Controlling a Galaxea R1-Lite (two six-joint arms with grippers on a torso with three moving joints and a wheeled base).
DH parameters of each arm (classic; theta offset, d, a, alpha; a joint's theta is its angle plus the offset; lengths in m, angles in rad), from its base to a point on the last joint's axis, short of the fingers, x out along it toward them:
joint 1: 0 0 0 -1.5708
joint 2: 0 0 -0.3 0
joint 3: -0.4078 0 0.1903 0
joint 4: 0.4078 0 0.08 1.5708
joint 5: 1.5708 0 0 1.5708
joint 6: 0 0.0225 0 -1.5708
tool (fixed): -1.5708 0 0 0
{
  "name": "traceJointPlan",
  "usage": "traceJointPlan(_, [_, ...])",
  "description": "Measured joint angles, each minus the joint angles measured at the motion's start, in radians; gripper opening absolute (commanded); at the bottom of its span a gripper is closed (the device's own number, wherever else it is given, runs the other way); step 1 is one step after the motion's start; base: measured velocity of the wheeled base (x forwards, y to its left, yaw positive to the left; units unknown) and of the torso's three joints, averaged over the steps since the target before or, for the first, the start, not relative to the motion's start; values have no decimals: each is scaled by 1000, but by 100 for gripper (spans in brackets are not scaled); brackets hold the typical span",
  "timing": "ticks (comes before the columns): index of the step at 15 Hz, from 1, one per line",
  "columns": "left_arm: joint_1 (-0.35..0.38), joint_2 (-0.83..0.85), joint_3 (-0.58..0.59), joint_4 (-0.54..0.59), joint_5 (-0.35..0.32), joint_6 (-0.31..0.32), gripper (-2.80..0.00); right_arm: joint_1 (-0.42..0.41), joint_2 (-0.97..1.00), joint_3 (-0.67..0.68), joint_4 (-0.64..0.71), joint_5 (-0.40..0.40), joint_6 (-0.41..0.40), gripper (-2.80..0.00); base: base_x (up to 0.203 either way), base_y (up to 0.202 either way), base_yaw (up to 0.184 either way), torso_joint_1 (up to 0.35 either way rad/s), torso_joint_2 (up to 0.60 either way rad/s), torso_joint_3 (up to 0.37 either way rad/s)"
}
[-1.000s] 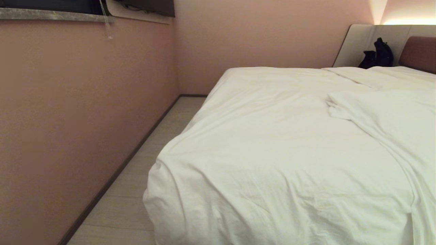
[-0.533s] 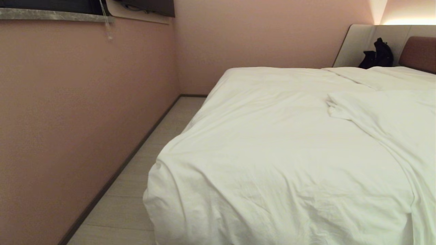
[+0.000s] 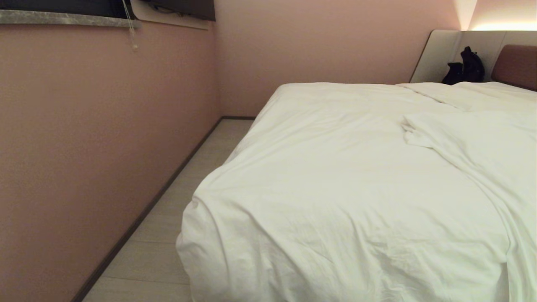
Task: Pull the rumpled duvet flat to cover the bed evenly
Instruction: Hold the folded corner of the quilt
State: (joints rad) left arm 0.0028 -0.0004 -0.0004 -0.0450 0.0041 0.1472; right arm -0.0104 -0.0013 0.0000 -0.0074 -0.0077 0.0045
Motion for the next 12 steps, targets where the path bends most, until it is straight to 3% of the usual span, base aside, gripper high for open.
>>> traceJointPlan(12, [0, 0, 0, 45, -31, -43, -280, 0, 0, 0, 0, 0, 0, -280, 0, 0, 0, 0, 0, 0])
